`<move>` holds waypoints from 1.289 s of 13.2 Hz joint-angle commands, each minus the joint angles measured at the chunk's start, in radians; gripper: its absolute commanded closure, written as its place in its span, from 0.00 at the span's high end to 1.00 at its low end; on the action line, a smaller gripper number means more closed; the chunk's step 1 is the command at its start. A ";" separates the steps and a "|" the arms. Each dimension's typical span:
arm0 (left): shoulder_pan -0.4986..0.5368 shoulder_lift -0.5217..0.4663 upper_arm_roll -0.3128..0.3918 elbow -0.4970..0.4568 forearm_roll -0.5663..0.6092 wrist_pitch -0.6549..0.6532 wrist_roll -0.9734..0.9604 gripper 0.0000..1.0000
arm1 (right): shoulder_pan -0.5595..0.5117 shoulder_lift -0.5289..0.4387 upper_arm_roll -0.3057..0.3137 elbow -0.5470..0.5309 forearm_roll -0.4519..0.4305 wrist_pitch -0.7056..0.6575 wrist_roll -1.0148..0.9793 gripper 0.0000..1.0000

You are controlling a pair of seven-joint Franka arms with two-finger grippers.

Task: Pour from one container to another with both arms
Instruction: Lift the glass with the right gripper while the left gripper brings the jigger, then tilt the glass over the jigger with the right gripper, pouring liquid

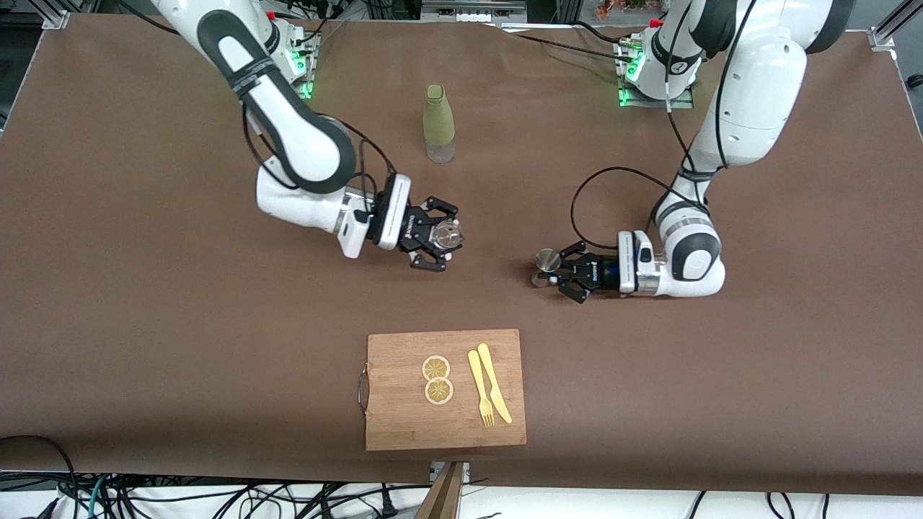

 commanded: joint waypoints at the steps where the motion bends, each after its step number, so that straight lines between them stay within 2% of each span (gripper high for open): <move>1: -0.042 0.008 -0.017 0.005 -0.075 0.052 0.007 0.00 | 0.050 0.024 -0.007 0.045 0.008 0.056 0.042 0.00; 4: -0.076 0.015 -0.060 0.011 -0.133 0.112 -0.001 0.00 | 0.094 0.068 -0.009 0.080 0.006 0.124 0.042 0.00; 7: -0.111 0.028 -0.066 0.014 -0.165 0.116 -0.008 0.00 | 0.128 0.105 -0.014 0.126 0.006 0.172 0.042 0.00; 13: -0.107 0.025 -0.049 0.013 -0.149 0.107 -0.008 0.00 | 0.134 0.117 -0.015 0.128 -0.012 0.196 0.042 0.00; 15: -0.102 0.014 -0.009 0.013 -0.084 0.101 -0.015 0.00 | 0.142 0.117 -0.017 0.122 -0.014 0.204 0.039 0.00; 17: -0.102 0.014 -0.009 0.014 -0.078 0.101 -0.019 0.00 | 0.162 0.117 -0.026 0.122 -0.020 0.222 0.040 0.00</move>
